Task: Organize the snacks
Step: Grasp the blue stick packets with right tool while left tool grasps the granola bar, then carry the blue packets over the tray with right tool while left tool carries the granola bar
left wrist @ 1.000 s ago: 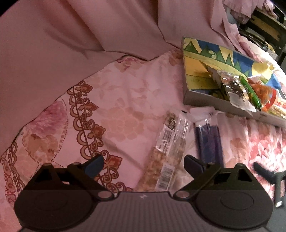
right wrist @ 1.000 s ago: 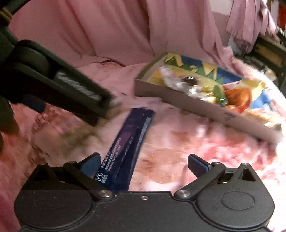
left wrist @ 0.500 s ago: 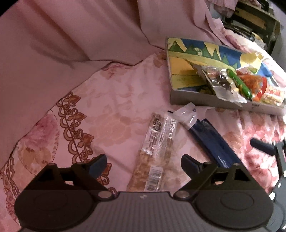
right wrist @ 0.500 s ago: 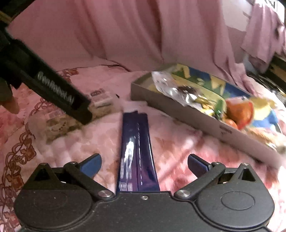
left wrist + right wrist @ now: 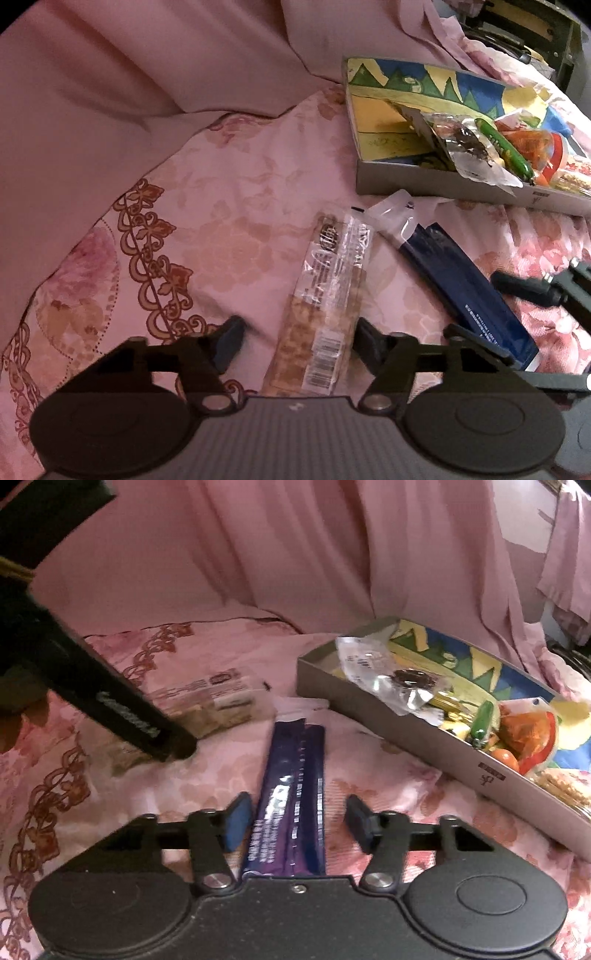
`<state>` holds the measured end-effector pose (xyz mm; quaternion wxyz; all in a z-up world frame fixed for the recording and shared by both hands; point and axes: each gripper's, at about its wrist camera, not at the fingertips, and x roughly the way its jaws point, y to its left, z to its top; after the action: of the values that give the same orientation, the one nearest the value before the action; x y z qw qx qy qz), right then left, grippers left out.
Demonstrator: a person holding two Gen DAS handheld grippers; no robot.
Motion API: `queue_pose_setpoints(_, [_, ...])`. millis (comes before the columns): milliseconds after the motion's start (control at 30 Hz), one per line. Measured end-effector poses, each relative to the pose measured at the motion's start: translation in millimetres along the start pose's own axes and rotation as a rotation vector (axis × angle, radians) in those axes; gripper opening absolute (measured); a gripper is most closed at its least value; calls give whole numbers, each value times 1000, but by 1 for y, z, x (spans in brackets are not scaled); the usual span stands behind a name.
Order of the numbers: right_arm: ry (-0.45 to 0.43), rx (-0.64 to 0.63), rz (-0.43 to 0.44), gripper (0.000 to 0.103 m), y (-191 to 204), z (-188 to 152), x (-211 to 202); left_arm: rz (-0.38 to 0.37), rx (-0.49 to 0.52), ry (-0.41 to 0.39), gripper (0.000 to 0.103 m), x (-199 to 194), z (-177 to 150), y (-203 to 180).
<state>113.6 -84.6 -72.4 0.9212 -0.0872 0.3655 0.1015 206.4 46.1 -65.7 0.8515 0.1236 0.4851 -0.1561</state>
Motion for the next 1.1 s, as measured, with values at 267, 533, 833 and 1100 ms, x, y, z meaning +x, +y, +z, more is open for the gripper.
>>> queue_pose_setpoints(267, [43, -15, 13, 40, 1, -10, -13, -53, -66, 28, 41, -6, -2, -2])
queue_pose_setpoints(533, [155, 32, 30, 40, -7, -25, -42, -179, -48, 89, 40, -15, -16, -32])
queue_pose_setpoints(833, [109, 79, -17, 52, -8, -42, -42, -138, -26, 92, 44, -16, -21, -41])
queue_pose_setpoints(1100, [111, 59, -15, 38, -5, -39, -44, -112, -25, 79, 38, -20, -26, -44])
